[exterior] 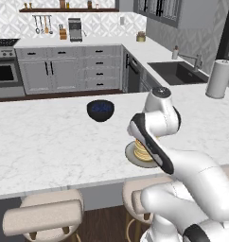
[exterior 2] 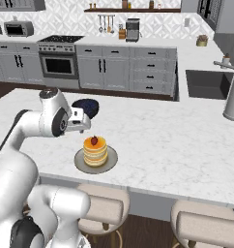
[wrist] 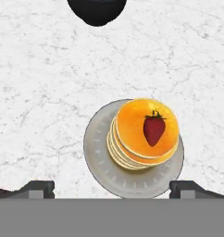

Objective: Take the strawberry from the fridge and place it on top of the pancake, located on the dining counter.

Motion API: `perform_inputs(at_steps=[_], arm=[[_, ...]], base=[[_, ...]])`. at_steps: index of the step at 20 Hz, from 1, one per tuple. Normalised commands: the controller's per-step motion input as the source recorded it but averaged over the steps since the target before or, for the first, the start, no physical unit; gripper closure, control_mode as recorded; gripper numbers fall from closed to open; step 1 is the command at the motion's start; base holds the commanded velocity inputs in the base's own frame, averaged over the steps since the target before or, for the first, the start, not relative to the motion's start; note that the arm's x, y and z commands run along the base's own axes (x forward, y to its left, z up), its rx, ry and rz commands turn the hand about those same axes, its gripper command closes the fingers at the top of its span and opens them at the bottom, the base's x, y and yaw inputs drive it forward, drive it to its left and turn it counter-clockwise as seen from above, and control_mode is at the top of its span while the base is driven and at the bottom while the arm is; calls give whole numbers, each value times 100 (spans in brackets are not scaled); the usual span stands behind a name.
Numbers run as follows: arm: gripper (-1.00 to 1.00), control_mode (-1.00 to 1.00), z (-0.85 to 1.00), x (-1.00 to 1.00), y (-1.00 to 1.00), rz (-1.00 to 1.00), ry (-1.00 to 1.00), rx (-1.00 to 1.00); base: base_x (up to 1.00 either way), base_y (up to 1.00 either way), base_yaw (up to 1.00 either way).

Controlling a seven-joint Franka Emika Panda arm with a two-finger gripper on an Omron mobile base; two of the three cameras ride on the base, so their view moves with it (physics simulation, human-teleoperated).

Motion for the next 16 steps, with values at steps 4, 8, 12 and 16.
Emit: perform_inputs(at_steps=[4, 8, 12, 16], arm=[[-100, -100, 0, -100, 100, 3, 0, -3], [-100, -100, 0, -96, 100, 10, 1, -12], [-100, -100, -2, -70, 100, 19, 3, -13], [-100, -100, -29, -8, 67, 20, 24, -1]], base=[[0, 0, 0], [0, 0, 0], [0, 0, 0], [0, 0, 0]])
